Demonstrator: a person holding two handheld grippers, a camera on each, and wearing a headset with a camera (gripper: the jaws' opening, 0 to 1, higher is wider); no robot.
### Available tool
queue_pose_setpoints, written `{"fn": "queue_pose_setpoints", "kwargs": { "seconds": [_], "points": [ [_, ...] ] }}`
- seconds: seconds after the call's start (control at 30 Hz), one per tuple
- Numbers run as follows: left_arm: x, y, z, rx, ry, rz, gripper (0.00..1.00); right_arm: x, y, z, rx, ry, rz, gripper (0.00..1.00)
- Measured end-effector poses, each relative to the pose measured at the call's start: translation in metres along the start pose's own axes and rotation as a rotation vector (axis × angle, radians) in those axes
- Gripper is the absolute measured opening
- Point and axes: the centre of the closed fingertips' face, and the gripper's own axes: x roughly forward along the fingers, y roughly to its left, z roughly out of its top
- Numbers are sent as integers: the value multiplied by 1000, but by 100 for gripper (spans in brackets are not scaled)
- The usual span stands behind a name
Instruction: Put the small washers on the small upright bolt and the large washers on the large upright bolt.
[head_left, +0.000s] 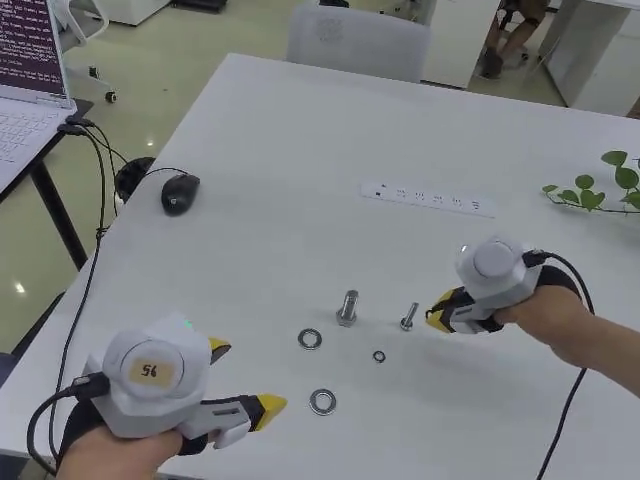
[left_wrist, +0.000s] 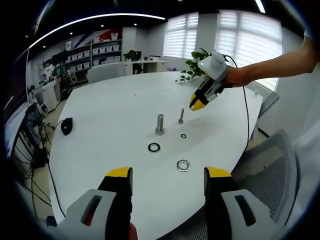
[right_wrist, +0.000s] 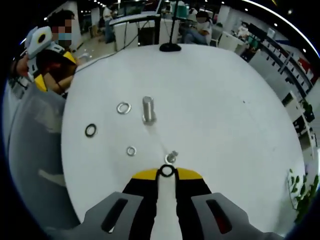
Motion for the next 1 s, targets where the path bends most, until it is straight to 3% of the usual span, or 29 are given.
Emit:
{"fn": "queue_pose_setpoints", "kwargs": {
  "seconds": [0.2,0.47,0.6,1.0],
  "points": [
    [-2,3,0,-7,-4,7,57,4,-7,12,-38,12,7,13],
    [-3,5,-2,-16,-3,13,57,12,-9,16,-95,53,25,13],
    [-4,6,-3,-21,-4,17,57,15,-10,12,-94,78,30,13],
    [-3,7,-3,-25,-4,21,57,17,-9,13,-88,80,38,13]
  ]
}}
